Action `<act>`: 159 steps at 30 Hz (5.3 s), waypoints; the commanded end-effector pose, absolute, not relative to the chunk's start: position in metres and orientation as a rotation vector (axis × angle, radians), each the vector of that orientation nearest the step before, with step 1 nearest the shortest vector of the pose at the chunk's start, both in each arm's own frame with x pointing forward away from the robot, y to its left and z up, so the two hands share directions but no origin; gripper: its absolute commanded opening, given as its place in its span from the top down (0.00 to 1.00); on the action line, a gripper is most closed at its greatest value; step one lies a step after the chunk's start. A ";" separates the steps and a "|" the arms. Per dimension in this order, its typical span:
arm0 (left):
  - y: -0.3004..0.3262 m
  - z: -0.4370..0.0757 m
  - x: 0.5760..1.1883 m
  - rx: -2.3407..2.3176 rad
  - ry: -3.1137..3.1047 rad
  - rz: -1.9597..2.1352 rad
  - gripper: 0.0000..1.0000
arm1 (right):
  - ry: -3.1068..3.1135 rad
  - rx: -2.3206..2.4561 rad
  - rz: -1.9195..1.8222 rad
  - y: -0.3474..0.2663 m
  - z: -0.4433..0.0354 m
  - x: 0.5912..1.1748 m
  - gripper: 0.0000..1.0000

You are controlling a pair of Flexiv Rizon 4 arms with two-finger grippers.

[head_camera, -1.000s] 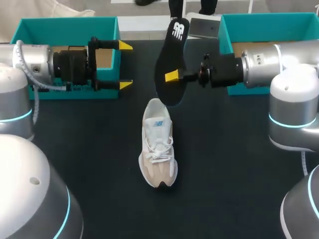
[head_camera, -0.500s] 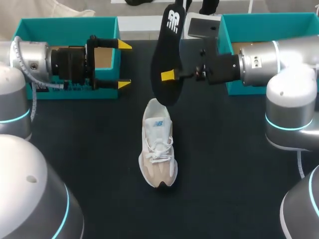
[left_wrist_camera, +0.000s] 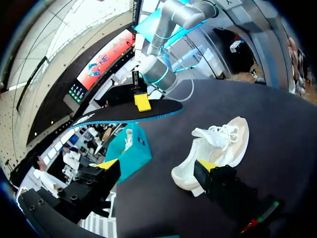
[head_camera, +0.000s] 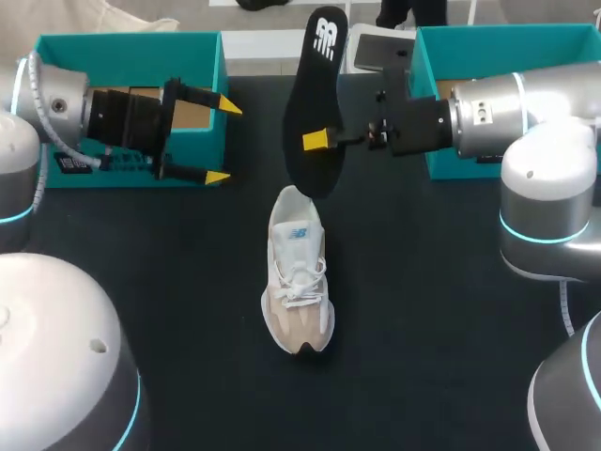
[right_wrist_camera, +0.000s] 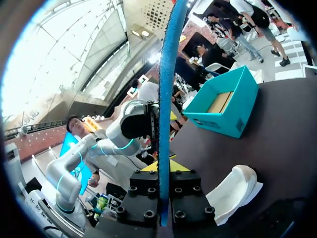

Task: Take the shoe out of the shoebox, open the shoe tongue, remove and reinsert the insole, then place the shoe into the shoebox

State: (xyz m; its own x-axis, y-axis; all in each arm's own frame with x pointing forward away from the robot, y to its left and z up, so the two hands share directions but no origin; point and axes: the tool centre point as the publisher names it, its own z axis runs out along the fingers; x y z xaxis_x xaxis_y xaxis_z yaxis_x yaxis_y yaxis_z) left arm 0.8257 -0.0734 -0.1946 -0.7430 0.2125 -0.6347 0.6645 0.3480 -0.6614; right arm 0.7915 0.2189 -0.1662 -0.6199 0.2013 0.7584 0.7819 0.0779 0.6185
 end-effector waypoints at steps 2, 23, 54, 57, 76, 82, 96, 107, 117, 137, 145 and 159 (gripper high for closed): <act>-0.068 -0.205 0.821 0.747 2.276 -1.392 0.00 | -1.986 -0.947 -1.560 0.222 -0.172 0.798 1.00; -0.058 -0.276 0.808 0.635 2.482 -1.348 0.00 | -2.125 -0.755 -1.628 0.232 -0.203 0.818 1.00; -0.063 -0.285 0.804 0.594 2.513 -1.331 0.00 | -2.125 -0.755 -1.628 0.232 -0.203 0.818 1.00; -0.063 -0.285 0.804 0.594 2.513 -1.331 0.00 | -2.125 -0.755 -1.628 0.232 -0.203 0.818 1.00; -0.071 -0.323 0.803 0.514 2.674 -1.273 0.00 | -2.159 -0.722 -1.641 0.231 -0.232 0.826 1.00; -0.079 -0.332 0.803 0.462 2.692 -1.306 0.00 | -2.126 -0.686 -1.668 0.235 -0.253 0.827 1.00; -0.085 -0.347 0.799 0.363 2.699 -1.375 0.00 | -2.118 -0.640 -1.701 0.241 -0.262 0.830 1.00; -0.087 -0.344 0.795 0.331 2.697 -1.366 0.00 | -2.118 -0.640 -1.701 0.241 -0.262 0.830 1.00; -0.087 -0.344 0.795 0.331 2.697 -1.366 0.00 | -2.117 -0.637 -1.698 0.241 -0.264 0.832 1.00; -0.087 -0.344 0.795 0.331 2.697 -1.366 0.00 | -2.129 -0.647 -1.701 0.236 -0.268 0.827 1.00; -0.087 -0.344 0.795 0.331 2.697 -1.366 0.00 | -2.127 -0.637 -1.719 0.241 -0.276 0.835 1.00; -0.087 -0.344 0.795 0.331 2.697 -1.366 0.00 | -2.125 -0.614 -1.734 0.245 -0.295 0.843 1.00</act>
